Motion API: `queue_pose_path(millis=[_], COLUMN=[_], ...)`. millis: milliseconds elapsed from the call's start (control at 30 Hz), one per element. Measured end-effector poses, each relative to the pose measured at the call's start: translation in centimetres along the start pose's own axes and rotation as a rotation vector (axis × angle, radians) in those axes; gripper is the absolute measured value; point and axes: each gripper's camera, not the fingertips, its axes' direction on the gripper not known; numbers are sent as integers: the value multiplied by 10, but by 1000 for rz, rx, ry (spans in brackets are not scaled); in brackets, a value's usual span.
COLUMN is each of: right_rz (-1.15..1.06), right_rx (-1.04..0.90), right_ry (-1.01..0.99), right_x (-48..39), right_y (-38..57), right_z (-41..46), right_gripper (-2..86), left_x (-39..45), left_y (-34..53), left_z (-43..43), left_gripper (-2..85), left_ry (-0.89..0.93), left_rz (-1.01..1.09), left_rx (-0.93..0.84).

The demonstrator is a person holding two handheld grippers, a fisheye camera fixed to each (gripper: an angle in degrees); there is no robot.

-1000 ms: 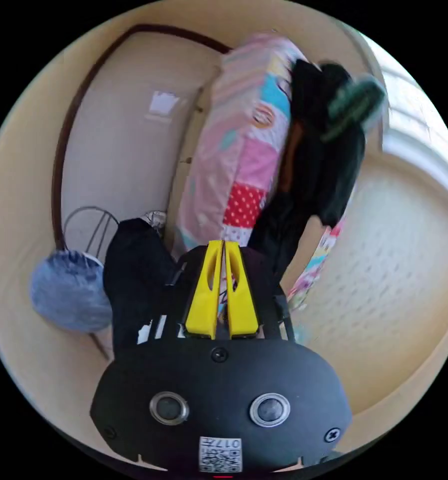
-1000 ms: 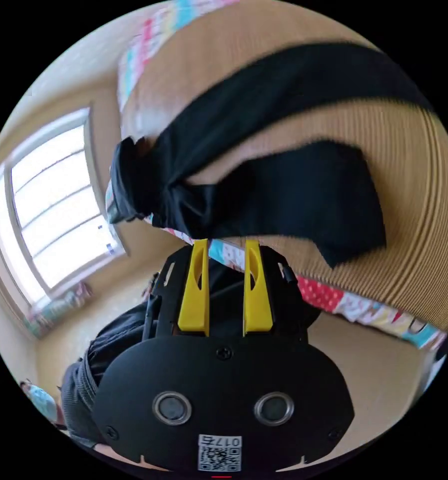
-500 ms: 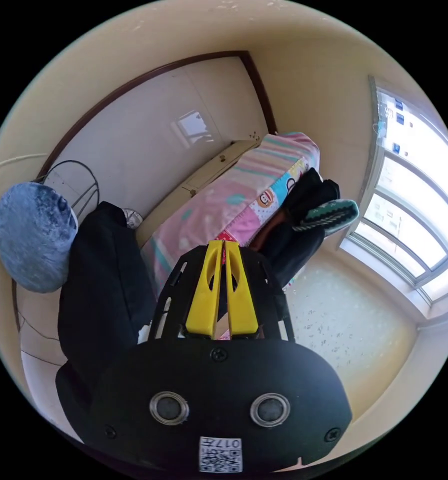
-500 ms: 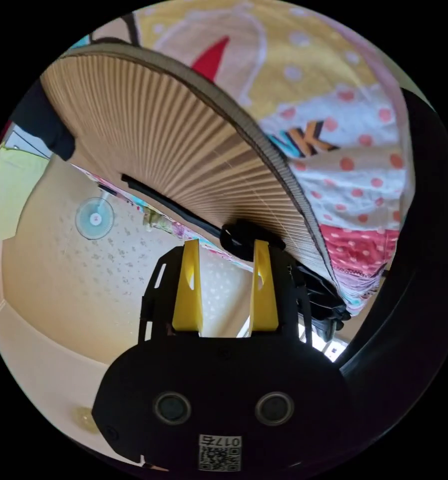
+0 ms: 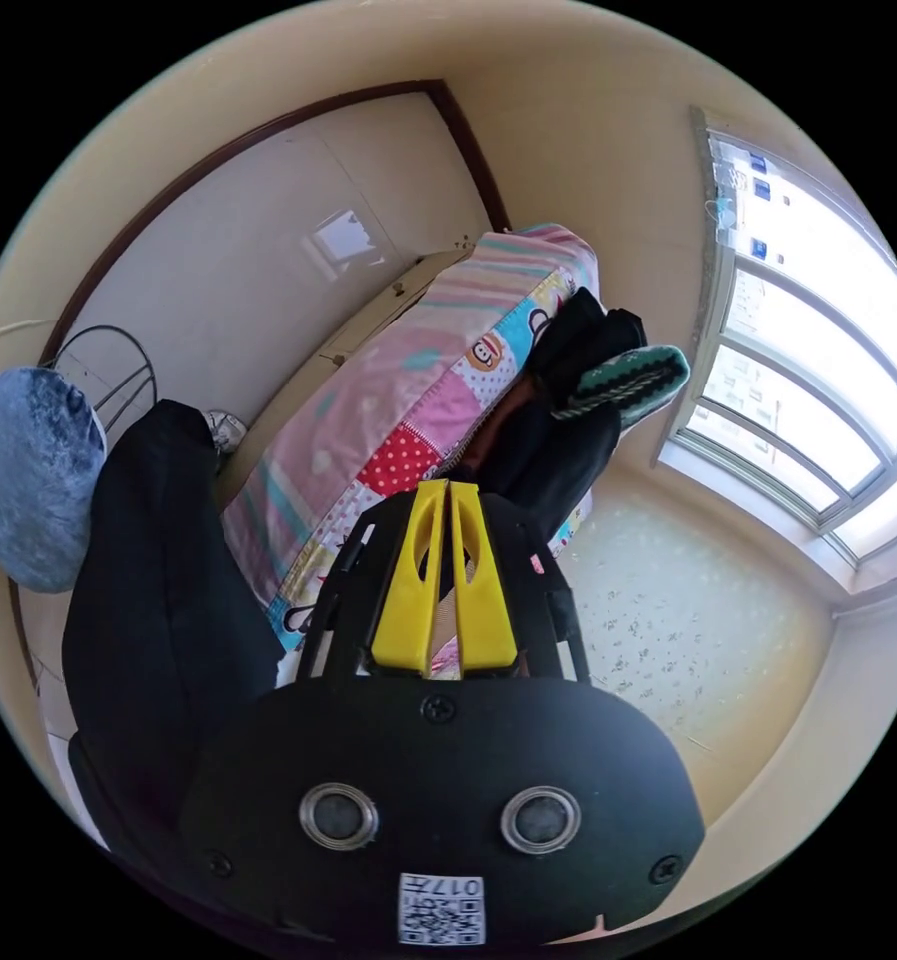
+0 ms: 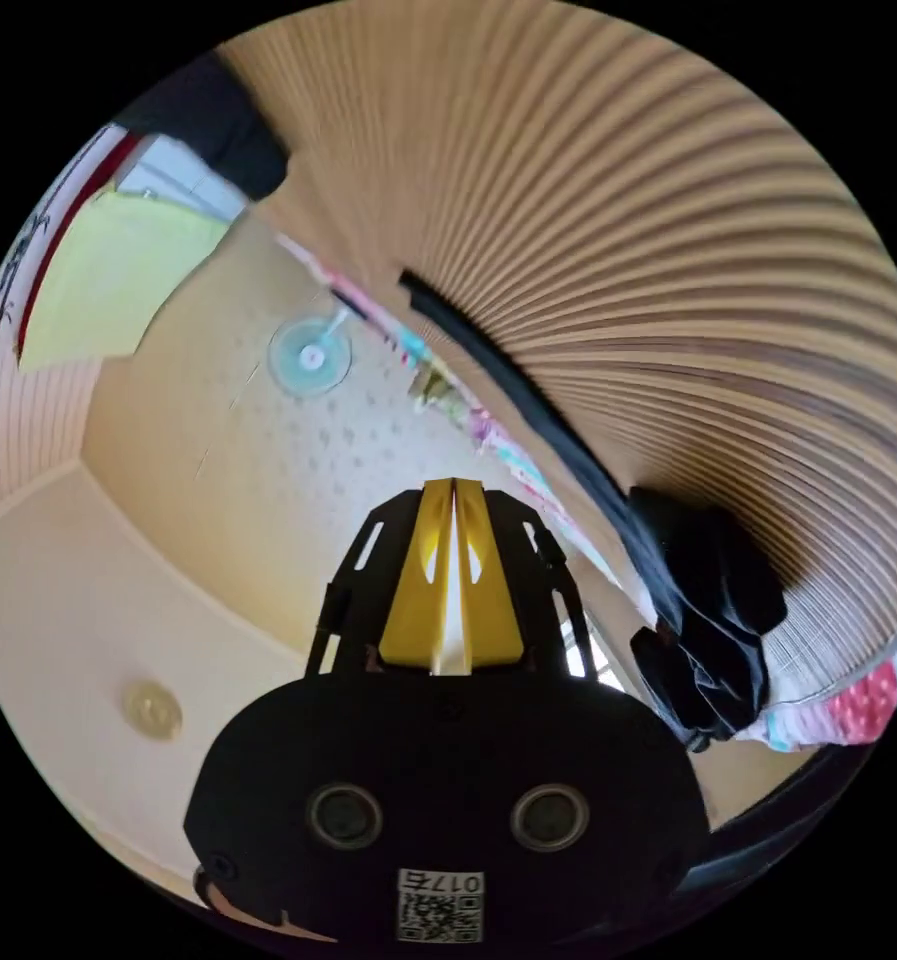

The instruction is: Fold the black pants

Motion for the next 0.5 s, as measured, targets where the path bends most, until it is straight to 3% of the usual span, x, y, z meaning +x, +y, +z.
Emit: queue_pose_path(millis=[67,133,200,400,500], right_rz=[3,92,140,291,289], right_rx=[-117,-235,-247,3,44], right_ry=[194,564,687,422,407], right_x=[-31,-47,-47,-20,-16], right_y=[8,24,36,82,97], right_z=[7,8,-3,-58,-57], right_gripper=[20,39,75,107,107], left_x=[0,1,3,24,39], left_y=[1,1,2,2,1], left_z=[-11,-24,-31,-50,-62], left_gripper=[-10,-10,-10,-10,-10], left_ry=[4,27,46,67,82], left_rz=[-30,-55,-67,-77,-56], left_rx=[14,36,40,14,2])
